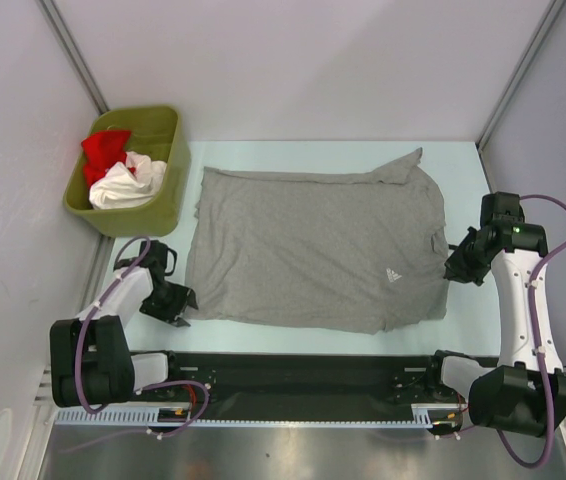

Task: Fold and stack the t-shirts
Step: Fold the tshirt

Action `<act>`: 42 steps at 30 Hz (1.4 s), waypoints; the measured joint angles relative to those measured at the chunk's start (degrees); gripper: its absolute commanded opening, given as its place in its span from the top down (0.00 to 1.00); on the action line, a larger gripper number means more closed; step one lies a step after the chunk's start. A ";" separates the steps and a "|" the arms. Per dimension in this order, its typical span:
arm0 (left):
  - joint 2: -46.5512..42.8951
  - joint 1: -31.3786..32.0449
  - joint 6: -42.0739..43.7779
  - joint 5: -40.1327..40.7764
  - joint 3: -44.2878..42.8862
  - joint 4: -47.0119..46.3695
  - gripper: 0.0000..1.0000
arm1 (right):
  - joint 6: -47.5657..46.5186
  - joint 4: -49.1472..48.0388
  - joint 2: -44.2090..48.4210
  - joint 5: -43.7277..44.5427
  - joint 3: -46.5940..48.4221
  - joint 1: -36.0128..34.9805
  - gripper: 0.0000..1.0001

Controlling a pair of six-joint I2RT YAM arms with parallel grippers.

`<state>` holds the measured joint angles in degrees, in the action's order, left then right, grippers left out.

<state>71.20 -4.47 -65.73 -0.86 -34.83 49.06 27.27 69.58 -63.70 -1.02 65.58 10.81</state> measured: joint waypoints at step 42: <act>12.28 7.91 25.90 3.96 -69.64 -11.96 1.00 | 0.57 -1.99 -25.31 -0.17 56.43 3.98 1.00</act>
<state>83.48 3.44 -39.83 3.09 -104.47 37.10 27.83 67.59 -89.01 -1.19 122.02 14.79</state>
